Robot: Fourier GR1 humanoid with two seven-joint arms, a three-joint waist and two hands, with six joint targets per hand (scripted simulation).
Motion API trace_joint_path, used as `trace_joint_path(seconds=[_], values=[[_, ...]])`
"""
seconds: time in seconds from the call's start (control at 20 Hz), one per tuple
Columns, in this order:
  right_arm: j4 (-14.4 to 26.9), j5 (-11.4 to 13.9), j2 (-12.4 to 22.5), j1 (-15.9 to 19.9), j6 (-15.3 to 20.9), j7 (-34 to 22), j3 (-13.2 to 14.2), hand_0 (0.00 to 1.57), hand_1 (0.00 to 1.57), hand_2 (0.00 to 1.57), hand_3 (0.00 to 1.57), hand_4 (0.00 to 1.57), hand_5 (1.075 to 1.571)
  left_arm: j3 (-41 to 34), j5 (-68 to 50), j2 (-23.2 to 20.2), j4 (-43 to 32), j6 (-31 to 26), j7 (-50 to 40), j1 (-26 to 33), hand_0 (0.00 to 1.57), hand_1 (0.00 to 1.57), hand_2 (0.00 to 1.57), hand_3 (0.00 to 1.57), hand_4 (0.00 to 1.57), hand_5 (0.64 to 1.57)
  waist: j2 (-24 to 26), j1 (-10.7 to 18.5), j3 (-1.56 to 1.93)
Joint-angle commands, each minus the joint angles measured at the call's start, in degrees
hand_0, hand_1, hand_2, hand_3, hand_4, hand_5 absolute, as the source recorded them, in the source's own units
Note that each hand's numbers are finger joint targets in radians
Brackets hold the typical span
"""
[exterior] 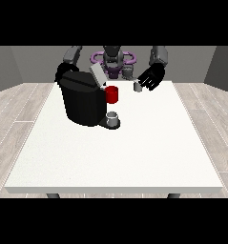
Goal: Insert the coffee pod into the coffee machine and close the lid
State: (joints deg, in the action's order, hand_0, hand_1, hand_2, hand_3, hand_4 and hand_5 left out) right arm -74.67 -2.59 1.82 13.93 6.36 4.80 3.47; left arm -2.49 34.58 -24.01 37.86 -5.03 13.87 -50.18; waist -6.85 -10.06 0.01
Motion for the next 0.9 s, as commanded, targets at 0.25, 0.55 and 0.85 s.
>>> trace_joint_path(seconds=[0.25, 0.55, 0.85], values=[[-4.2, 1.0, -0.5, 1.6, 0.2, -3.5, -2.5, 0.00, 0.00, 0.00, 0.00, 0.49, 1.571, -4.1, -0.8, -5.6, -0.8, -3.1, -2.5, -9.2, 1.02, 1.02, 1.21, 1.23, 0.50, 1.571, -2.3, -5.3, -0.02], [-4.1, 2.4, 0.1, 5.7, 1.5, -3.8, -2.7, 0.00, 0.00, 0.00, 0.00, 0.50, 1.571, -5.5, -1.7, -4.4, -1.2, -4.4, -6.5, -14.9, 1.26, 1.26, 1.29, 1.22, 0.47, 1.571, -5.1, -6.0, -0.02], [-6.0, 2.4, 0.7, 4.0, 1.6, -2.4, -2.2, 0.00, 0.00, 0.00, 0.00, 0.46, 1.571, -4.7, 0.6, -2.7, -1.4, 0.7, -6.0, -13.4, 1.28, 1.28, 1.33, 1.26, 0.52, 1.571, -6.8, -8.0, -0.01]])
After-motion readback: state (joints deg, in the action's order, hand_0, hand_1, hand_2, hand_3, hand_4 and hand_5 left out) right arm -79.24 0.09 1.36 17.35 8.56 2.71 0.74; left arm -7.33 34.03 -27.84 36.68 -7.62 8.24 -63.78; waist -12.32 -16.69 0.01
